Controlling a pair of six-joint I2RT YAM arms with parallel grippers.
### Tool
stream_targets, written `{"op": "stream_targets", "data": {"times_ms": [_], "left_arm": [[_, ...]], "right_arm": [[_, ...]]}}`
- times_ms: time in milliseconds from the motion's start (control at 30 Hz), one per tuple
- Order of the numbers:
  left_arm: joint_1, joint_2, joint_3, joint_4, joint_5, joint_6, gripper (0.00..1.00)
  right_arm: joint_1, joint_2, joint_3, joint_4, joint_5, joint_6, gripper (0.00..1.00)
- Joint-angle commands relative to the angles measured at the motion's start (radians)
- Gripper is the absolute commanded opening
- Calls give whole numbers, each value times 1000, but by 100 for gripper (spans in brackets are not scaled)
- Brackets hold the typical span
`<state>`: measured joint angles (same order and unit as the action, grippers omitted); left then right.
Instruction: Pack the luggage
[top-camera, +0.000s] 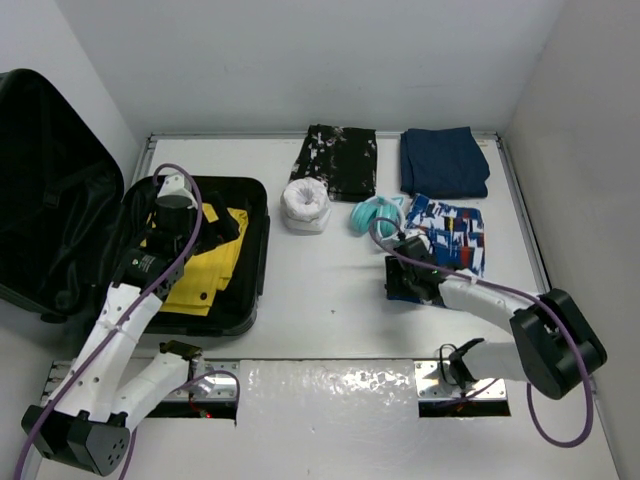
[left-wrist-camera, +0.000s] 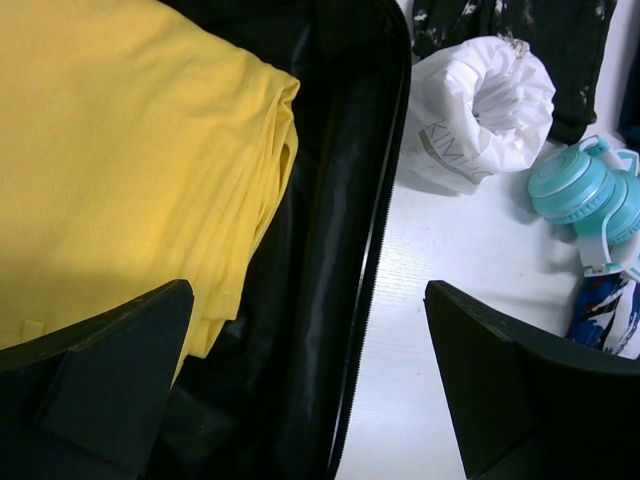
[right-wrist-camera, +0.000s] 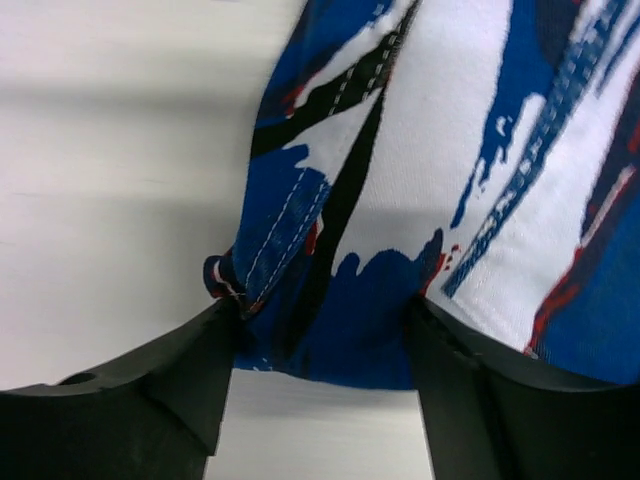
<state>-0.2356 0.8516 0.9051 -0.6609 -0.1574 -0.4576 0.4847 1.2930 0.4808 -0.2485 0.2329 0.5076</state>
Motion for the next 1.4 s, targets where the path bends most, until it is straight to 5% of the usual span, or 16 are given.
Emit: {"op": "stream_targets", "data": {"times_ms": [0,200,333,433,500,733,900,1233,1333,1367], "left_arm": [[-7,-6,28,4,-5,28,99],[-7,-22,20,-9,-11,25,99],[-7,-23,31,-23,-16,19,99],[-7,-19,54,-40,-13,19,99],[-7,-25,63,-62,-28,28,99],[-7,-57,45,-78,-1,30,100],[-8,-92,-76,20,130,-53,100],[-10,-72,-109,61,153,-75,99],[-13,-69,-126,73,183,-81,99],[-17,-68,-138,76,188,-85,99]], "right_arm": [[90,31,-59,236,-80,239,64],[271,129,-79,501,75,631,59],[391,280,71,597,109,724,61],[440,344,278,554,20,703,71],[451,319,318,503,29,620,98],[453,129,320,56,138,237,99],[469,121,324,-170,172,128,97],[585,383,381,-229,168,63,89],[592,462,367,-169,131,68,83],[592,501,372,-160,132,68,74]]}}
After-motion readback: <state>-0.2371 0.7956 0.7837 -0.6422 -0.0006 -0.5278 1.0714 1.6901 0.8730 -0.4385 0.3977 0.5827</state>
